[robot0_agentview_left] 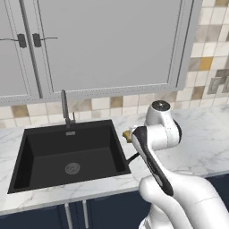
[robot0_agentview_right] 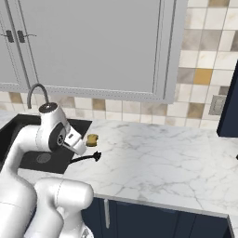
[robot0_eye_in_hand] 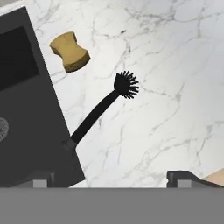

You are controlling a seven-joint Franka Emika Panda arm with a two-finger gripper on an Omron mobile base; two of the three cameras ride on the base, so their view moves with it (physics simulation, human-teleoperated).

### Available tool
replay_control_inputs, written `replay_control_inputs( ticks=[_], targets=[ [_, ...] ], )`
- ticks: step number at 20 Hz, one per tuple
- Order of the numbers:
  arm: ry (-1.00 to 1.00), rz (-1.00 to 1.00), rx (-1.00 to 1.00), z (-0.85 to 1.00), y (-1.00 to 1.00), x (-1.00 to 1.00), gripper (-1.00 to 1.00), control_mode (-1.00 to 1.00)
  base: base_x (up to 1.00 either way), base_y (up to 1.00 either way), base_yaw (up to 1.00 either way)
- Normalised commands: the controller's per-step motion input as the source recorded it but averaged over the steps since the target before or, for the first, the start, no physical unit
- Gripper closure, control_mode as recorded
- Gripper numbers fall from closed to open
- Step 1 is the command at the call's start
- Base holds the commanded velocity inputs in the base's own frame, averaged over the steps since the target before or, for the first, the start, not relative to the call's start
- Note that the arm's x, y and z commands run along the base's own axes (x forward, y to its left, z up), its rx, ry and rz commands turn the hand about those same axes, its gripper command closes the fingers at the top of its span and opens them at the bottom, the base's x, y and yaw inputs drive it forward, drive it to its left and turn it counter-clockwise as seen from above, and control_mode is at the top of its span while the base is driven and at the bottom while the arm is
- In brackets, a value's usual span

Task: Locate and retrieve the sponge and dish brush from the cabinet. Place them next to the sink.

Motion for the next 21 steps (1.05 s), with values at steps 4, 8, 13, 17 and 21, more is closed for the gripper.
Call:
replay_control_inputs(
  ticks=[4,8,13,17,21],
  targets=[
    [-0.35,0.13,0.03,0.4,0.0,-0.57,-1.0,-1.0,0.0,0.0,0.0],
    [-0.28,0.1,0.0,0.45,0.0,-0.53,-1.0,-1.0,0.0,0.0,0.0],
    [-0.1,0.07,-0.01,0.4,0.0,-0.34,-1.0,-1.0,0.0,0.0,0.0],
    [-0.15,0.07,-0.01,0.29,0.0,-0.46,-1.0,-1.0,0.0,0.0,0.0],
    [0.02,0.12,-0.04,0.0,0.41,-0.09,-1.0,-1.0,0.0,0.0,0.0]
  ],
)
